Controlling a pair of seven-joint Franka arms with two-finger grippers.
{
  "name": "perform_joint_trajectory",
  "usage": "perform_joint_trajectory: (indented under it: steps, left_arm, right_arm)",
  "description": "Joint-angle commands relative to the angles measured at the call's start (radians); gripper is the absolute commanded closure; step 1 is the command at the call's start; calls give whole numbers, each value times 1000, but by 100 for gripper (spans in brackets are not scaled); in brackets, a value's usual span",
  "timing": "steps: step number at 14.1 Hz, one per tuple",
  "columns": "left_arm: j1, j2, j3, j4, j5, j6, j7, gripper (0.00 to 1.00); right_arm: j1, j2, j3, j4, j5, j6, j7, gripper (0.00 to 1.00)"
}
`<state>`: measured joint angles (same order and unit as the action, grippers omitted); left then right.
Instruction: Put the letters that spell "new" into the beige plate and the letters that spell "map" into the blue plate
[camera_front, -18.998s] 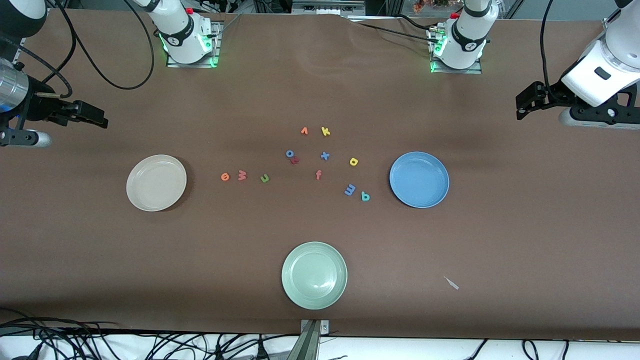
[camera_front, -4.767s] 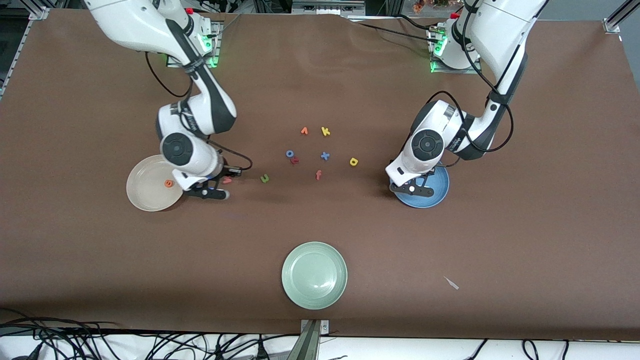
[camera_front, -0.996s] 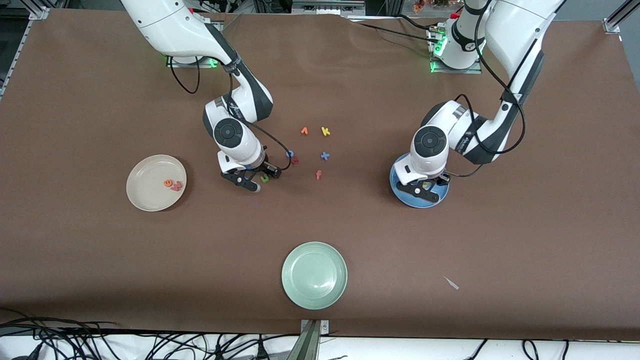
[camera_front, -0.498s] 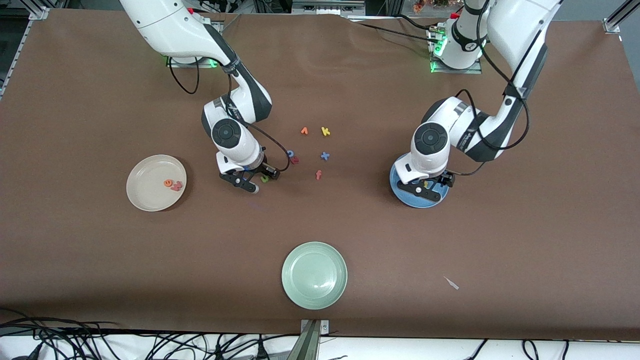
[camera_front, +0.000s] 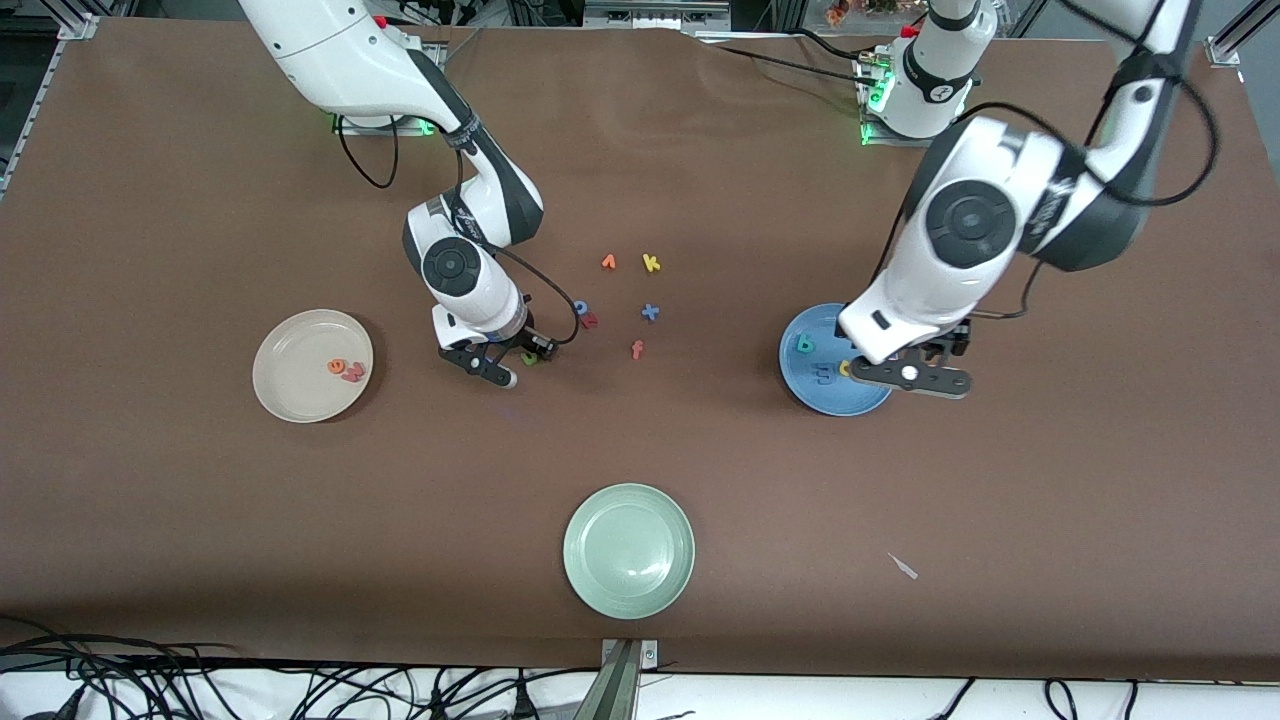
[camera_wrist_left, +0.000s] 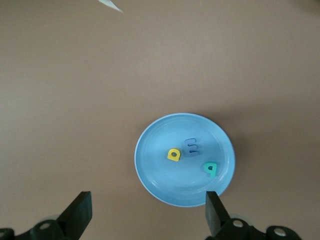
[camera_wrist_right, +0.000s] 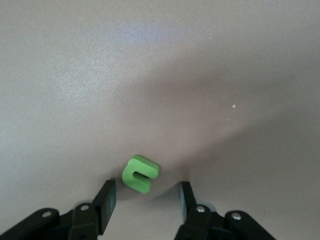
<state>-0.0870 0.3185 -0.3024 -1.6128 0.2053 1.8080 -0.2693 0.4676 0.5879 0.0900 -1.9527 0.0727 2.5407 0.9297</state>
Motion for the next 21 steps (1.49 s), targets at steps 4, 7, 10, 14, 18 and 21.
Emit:
perform_joint_trajectory:
  steps: [4,7,10,14,18,21]
  left_arm:
    - [26,-257,150,-33,-211,-140,247,0]
    - [93,-398,151,-129,-215,-156,262,0]
    - [148,-450,152,-147,-215,-159,274,0]
    - [77,-351,201,0,-192,-275,268,0]
    - [4,-325,286,14,-198,-271,272,0]
    - [68,-325,235,13,-201,-271,266,0]
  right_arm:
    - [-9,16,5,-6,6,36,-11,57]
    - [-9,21,5,-6,6,41,-8,63]
    - [-12,21,5,-5,6,39,-3,69]
    - [-12,20,4,3,6,33,-6,72]
    - [-12,18,5,12,6,29,-8,76]
    - [-12,15,5,24,6,9,-8,80]
